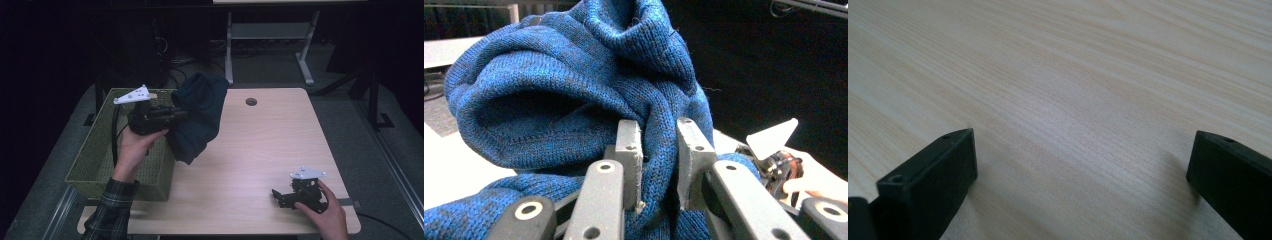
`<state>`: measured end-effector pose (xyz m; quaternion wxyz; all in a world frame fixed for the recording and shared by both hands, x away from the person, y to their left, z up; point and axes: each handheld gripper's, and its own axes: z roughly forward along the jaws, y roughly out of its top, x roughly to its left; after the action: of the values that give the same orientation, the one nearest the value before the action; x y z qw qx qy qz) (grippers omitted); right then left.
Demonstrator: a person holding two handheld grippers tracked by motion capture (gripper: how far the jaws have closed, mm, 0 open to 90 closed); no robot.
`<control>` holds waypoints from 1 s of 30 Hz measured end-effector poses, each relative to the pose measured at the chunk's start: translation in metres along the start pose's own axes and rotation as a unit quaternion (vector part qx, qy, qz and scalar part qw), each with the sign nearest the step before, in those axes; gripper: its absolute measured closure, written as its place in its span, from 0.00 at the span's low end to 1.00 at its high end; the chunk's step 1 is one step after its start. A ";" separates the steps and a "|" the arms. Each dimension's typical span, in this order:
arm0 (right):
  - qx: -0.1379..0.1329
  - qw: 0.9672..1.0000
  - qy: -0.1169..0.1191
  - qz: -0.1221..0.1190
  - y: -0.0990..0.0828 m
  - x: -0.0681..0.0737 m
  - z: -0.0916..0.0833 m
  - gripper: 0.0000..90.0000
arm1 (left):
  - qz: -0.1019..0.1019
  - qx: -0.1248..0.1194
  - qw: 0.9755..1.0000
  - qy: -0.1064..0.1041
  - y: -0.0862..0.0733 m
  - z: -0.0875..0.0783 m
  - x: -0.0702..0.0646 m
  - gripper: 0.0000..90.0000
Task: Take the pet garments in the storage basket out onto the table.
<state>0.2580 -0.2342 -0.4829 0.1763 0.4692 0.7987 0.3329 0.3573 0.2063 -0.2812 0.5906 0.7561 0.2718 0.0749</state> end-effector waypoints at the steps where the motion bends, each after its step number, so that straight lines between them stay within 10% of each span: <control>1: 0.000 1.000 0.000 0.000 0.000 0.000 0.000 0.00 | 0.001 -0.001 1.000 -0.003 0.001 0.004 -0.001 0.83; 30: -0.001 1.000 0.000 -0.002 0.000 0.000 0.000 0.00 | 0.016 0.031 0.999 -0.036 -0.015 0.114 -0.018 0.83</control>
<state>0.2581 -0.2343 -0.4830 0.1771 0.4675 0.7995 0.3331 0.3866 0.1025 -0.3244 0.5753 0.7804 0.2400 0.0490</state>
